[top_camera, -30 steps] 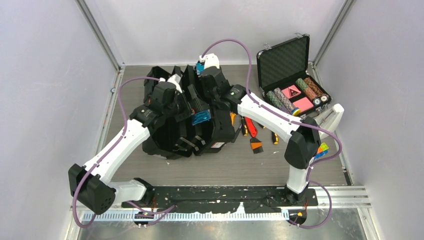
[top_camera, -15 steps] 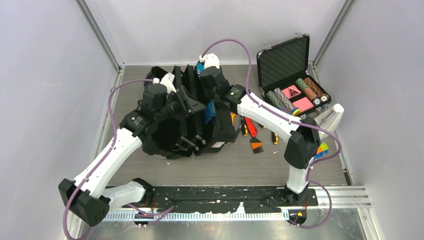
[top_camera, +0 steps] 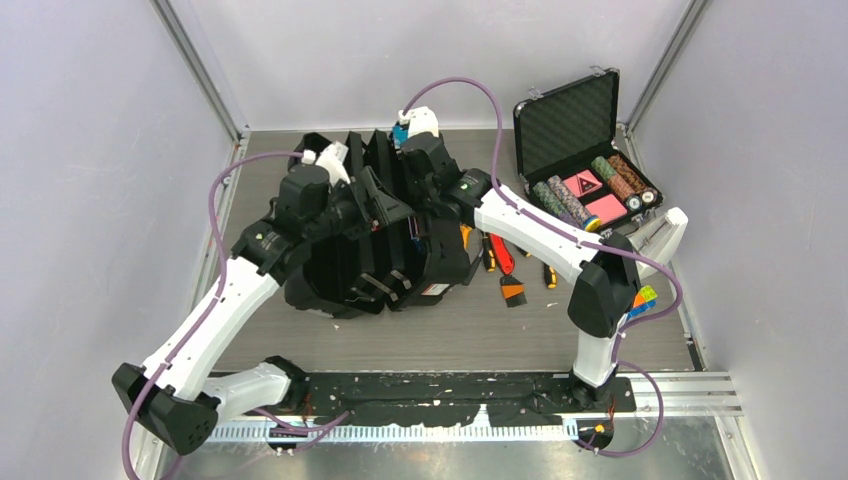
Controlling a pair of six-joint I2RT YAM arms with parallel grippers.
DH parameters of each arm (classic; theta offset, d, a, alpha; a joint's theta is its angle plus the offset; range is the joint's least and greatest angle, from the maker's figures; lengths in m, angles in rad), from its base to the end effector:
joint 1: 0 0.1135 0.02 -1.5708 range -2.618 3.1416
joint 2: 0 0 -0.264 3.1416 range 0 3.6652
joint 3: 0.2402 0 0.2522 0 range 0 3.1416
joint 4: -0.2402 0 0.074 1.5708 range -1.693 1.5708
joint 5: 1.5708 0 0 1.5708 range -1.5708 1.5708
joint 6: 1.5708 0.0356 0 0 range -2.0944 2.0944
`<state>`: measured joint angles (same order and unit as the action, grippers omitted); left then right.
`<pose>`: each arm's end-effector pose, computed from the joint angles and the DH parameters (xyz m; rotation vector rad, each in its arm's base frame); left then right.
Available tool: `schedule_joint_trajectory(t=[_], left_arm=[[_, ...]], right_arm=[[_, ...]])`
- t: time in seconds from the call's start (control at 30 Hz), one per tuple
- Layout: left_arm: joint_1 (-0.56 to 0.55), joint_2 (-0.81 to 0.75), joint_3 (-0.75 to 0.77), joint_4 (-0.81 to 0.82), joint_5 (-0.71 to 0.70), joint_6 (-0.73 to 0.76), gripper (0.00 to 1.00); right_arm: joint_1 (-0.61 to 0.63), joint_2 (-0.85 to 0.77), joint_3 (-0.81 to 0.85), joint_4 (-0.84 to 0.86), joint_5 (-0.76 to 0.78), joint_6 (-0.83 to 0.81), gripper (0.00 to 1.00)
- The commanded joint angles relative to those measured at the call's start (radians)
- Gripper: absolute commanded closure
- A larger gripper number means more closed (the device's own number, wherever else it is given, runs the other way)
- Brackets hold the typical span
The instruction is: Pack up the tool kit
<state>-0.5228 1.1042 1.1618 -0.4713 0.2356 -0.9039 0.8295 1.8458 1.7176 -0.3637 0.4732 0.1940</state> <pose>0.2053 -0.1279 0.3796 -0.2449 2.1502 -1.1152 0.3060 0.3102 0.3459 -0.3485 1.9780 0.1649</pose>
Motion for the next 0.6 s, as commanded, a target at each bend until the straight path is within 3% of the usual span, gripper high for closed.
schedule_joint_trajectory(t=[0.0,0.13,0.3,0.57], left_arm=[[0.047,-0.028,0.146,-0.208,-0.199,0.232,0.17],[0.163,-0.054,0.158,-0.324,-0.400,0.368,0.08],[0.197,-0.001,0.148,-0.424,-0.630,0.532,0.01],[0.213,0.173,0.113,-0.435,-0.750,0.597,0.00]], right_arm=[[-0.005,0.057,-0.063,-0.158,-0.078,0.027,0.76],[-0.015,0.046,-0.083,-0.146,-0.097,0.032,0.76],[-0.020,0.040,-0.092,-0.133,-0.112,0.036,0.76],[-0.027,0.042,-0.099,-0.121,-0.136,0.043,0.76]])
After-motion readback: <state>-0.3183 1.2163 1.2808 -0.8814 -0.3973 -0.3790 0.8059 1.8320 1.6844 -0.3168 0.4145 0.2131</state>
